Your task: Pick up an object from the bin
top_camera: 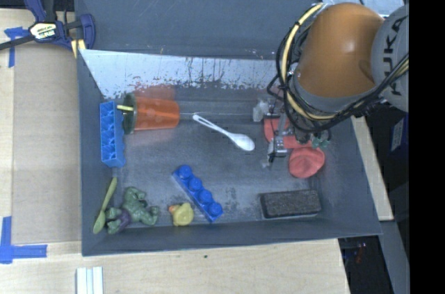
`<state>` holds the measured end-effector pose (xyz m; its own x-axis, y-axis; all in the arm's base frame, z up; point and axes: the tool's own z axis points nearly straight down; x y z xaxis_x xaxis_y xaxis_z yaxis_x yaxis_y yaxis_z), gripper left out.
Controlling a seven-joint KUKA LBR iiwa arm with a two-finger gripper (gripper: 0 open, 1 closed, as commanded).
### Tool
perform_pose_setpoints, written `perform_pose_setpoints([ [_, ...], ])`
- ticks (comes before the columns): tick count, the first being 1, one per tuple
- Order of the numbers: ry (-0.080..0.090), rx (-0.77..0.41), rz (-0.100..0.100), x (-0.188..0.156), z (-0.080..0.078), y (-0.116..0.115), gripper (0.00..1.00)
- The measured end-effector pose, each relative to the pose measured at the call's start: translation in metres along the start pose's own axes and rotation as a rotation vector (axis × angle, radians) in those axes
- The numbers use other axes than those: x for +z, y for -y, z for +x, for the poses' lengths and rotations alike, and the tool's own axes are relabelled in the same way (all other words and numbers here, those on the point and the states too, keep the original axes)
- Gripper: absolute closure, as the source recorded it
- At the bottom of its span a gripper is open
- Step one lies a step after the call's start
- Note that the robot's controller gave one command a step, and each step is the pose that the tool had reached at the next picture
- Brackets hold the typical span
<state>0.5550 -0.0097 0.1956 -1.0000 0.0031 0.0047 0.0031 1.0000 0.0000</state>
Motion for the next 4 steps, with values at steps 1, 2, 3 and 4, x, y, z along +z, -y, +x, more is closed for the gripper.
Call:
perform_pose_setpoints([
  [1, 0.009, 0.000, 0.000, -0.005, -0.002, 0.000, 0.00],
  [2, 0.012, 0.103, -0.001, 0.051, -0.030, -0.010, 0.00],
  [3, 0.016, 0.166, -0.002, 0.076, -0.053, -0.032, 0.00],
  [4, 0.015, 0.209, -0.001, 0.078, -0.064, -0.030, 0.00],
])
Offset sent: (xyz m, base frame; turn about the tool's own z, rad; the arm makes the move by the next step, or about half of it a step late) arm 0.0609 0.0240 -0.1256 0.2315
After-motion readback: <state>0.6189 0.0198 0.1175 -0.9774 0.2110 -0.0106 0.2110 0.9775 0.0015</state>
